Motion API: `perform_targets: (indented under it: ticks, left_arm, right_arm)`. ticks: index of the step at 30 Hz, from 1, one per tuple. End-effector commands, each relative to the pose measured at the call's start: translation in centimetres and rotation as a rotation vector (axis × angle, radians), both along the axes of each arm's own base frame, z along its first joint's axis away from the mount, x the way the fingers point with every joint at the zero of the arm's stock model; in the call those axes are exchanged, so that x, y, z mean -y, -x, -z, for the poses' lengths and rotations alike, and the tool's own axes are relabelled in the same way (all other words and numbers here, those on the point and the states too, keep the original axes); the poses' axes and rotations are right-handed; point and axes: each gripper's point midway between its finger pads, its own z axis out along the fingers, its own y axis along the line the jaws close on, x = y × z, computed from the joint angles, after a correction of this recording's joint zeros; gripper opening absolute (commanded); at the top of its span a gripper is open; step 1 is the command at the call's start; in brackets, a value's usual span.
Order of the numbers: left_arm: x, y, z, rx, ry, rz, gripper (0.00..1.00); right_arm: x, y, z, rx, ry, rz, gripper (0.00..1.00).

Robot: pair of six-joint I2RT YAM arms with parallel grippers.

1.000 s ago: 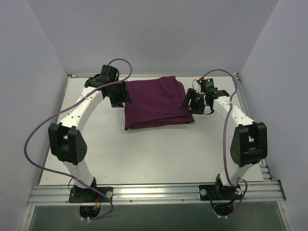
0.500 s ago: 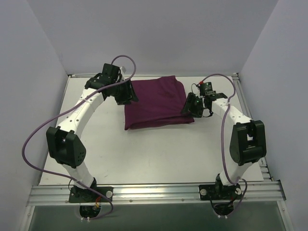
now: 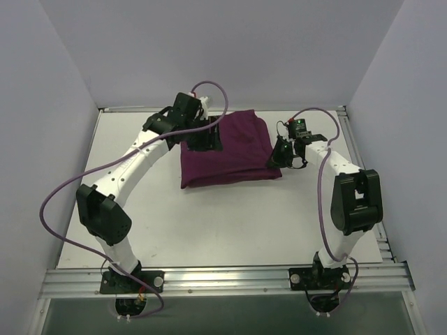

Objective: Open and lay out the surgical kit
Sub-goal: Open the surgical kit at the center of the board.

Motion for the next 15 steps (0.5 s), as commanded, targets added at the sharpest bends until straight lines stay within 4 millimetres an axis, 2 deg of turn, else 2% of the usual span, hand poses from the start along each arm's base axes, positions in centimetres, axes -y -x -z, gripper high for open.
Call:
perform_targets:
  ticks: [1,3,7,8,11,14,15]
  left_arm:
    - [1.1,-1.5,-1.7,0.129,-0.038,0.030,0.69]
    - [2.8,-1.4,-2.2,0.191,-0.035,0.091,0.74]
    - [5.7,-1.4,-1.9,0.260,0.005,0.173,0.80]
    - [6.1,-1.4,-1.2,0.260,0.009,0.182,0.81]
    - [8.7,-1.8,-1.5,0.344,0.045,0.219,0.85]
    - [11.1,-1.9,-0.6,0.383,0.035,0.248,0.87]
    - [11.7,-2.1,0.4,0.382,0.020,0.256,0.87]
  right_arm:
    - [-0.3,-1.2,-1.7,0.035,0.003,-0.004,0.00]
    - [-0.6,-1.0,-2.6,0.037,-0.009,-0.004,0.00]
    - [-1.9,-1.0,-6.1,0.072,-0.097,-0.012,0.00]
    - [-2.1,-1.0,-6.9,0.078,-0.112,-0.010,0.00]
    - [-2.8,-0.5,-8.1,0.063,-0.167,-0.002,0.00]
    - [-3.5,-0.1,-8.6,0.038,-0.225,0.014,0.00]
    - [-3.7,0.1,-8.8,0.033,-0.246,0.019,0.00]
